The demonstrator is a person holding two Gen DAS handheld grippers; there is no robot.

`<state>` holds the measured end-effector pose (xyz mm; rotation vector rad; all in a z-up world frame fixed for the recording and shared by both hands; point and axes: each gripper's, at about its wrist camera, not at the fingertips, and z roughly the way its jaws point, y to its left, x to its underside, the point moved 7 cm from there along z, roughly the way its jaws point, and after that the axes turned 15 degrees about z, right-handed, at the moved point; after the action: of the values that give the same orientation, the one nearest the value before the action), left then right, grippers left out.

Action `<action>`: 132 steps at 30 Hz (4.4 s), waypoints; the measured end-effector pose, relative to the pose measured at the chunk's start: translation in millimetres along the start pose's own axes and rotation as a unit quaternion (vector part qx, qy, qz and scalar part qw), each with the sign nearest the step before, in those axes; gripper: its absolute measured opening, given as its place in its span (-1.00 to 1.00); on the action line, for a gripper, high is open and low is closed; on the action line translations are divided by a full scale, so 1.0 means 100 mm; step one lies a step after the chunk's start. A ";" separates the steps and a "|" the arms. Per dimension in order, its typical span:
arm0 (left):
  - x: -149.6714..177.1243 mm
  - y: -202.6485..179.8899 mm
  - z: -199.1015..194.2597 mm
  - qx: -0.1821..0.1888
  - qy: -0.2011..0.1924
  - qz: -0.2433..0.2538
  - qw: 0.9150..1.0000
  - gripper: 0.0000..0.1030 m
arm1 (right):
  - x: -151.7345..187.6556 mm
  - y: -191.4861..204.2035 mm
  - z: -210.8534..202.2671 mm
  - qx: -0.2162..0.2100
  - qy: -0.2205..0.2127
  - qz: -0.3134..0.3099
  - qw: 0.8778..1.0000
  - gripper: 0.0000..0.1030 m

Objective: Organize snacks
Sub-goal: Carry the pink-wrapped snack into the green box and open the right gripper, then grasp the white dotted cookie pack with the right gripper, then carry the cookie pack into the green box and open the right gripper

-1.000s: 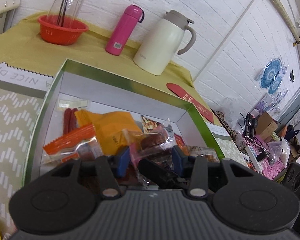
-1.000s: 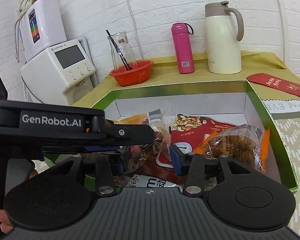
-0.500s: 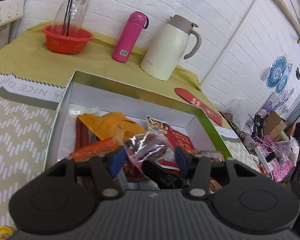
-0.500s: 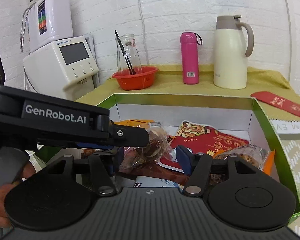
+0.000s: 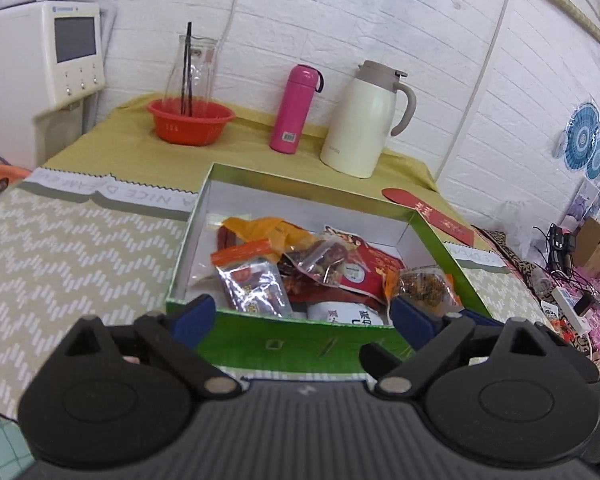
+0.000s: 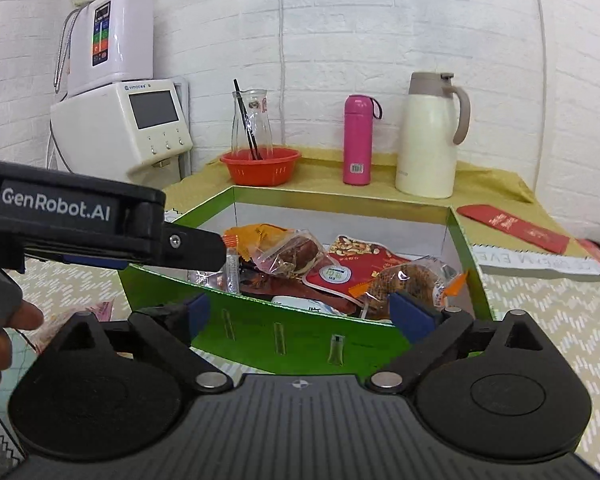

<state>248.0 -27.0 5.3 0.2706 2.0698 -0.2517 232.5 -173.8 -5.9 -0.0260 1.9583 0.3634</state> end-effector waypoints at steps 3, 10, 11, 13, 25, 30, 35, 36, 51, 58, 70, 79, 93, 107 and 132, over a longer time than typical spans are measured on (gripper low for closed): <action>0.08 0.01 -0.15 -0.006 -0.006 -0.007 1.000 0.81 | 0.08 0.01 -0.15 0.015 0.001 -0.011 1.000 1.00; 0.30 0.02 -0.43 -0.030 -0.005 -0.016 0.999 0.81 | 0.21 0.05 -0.43 0.005 0.004 0.005 1.000 1.00; 0.33 0.03 -0.46 -0.032 -0.004 -0.018 0.999 0.81 | 0.23 0.07 -0.46 0.005 0.006 0.006 1.000 1.00; 0.41 0.05 -0.53 -0.039 -0.002 -0.018 0.999 0.81 | 0.30 0.11 -0.51 0.003 0.014 0.006 1.000 1.00; 1.10 0.64 -1.06 -0.052 0.020 -0.068 0.996 0.81 | 0.79 0.55 -0.51 -0.069 0.089 -0.010 0.994 1.00; 1.23 0.85 -1.14 -0.051 0.022 -0.101 0.993 0.81 | 0.76 0.81 -0.44 -0.103 0.093 -0.027 0.990 1.00; 1.23 0.98 -1.21 -0.048 0.009 -0.111 0.993 0.81 | 0.77 1.02 -0.29 -0.119 0.110 -0.042 0.986 1.00; 1.23 1.00 -1.21 -0.045 0.008 -0.114 0.992 0.81 | 0.78 1.06 -0.25 -0.119 0.111 -0.050 0.985 1.00; 1.22 0.78 -1.09 0.019 0.019 -0.108 0.994 0.81 | 0.79 1.14 0.10 -0.083 0.098 -0.138 0.982 0.24; 1.16 0.36 -1.02 0.090 0.021 -0.073 0.993 0.81 | 0.91 0.92 -0.30 -0.086 0.100 -0.170 0.977 0.17; 1.02 -0.18 -0.54 0.146 0.067 -0.014 0.987 0.60 | 0.91 0.37 -0.68 -0.100 0.118 -0.009 0.988 0.90; 1.01 -0.24 -0.36 0.145 0.092 0.004 0.985 0.16 | 0.98 0.38 -0.57 -0.109 0.132 -0.001 0.985 0.93; 0.64 -0.51 -0.60 0.132 0.030 0.071 0.988 -0.30 | 0.66 0.32 -0.78 -0.070 0.062 -0.014 0.996 0.41; -0.28 -0.57 0.06 0.119 -0.005 0.076 0.990 -0.31 | -0.13 0.05 -0.26 -0.053 -0.020 0.019 0.998 0.40; -0.36 -0.32 0.76 0.089 0.013 0.045 0.995 0.38 | -0.14 -0.12 0.32 -0.046 0.006 0.009 0.999 0.88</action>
<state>318.8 -82.1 2.1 0.4769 2.0569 -0.3800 268.8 -179.4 -7.7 -0.0695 1.9541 0.4653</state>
